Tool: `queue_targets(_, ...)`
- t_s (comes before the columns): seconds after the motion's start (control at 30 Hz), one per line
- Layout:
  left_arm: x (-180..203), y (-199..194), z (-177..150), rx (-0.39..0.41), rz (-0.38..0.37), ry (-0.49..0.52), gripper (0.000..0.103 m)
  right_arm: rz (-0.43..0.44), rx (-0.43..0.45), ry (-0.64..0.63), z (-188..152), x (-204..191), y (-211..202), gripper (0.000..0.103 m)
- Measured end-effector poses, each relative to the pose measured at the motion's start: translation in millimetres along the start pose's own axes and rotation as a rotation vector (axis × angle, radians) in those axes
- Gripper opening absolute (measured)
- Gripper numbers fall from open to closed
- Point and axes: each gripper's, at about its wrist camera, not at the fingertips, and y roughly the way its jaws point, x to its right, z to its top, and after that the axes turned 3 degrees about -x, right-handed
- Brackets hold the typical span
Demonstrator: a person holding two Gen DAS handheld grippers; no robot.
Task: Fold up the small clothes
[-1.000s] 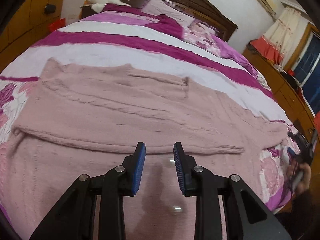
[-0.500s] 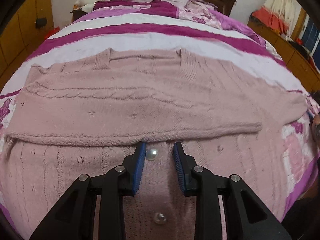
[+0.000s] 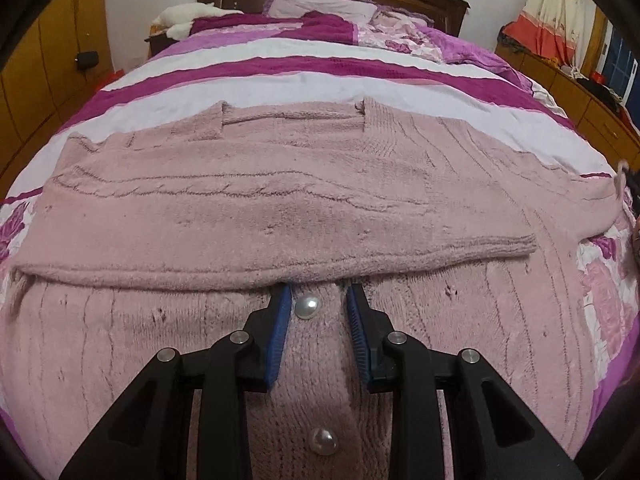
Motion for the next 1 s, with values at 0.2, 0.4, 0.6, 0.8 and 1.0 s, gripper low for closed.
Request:
queue_targets(0.2, -8, -2, 0, 0.003, -0.034, -0.072, 0.005, 0.083, -0.133, -0.397, -55, -122, 4, 0.009)
queue_targets(0.4, -10, -10, 7, -0.019, -0.072, -0.118, 0.005, 0.203, -0.355, -0.536, -163, -190, -6, 0.009)
queue_targets(0.6, 5, -31, 26, -0.023, -0.287, -0.172, 0.005, 0.16, -0.514, -0.682, -260, -200, -34, 0.008)
queue_targets(0.8, 57, -32, 39, -0.08, -0.519, -0.111, 0.012, 0.051, -0.674, -0.796, -304, -190, -29, 0.029)
queue_targets(1.0, 89, 14, 33, -0.235, -0.629, -0.218, 0.027, 0.153, -0.559, -0.59, -258, -189, -46, 0.049)
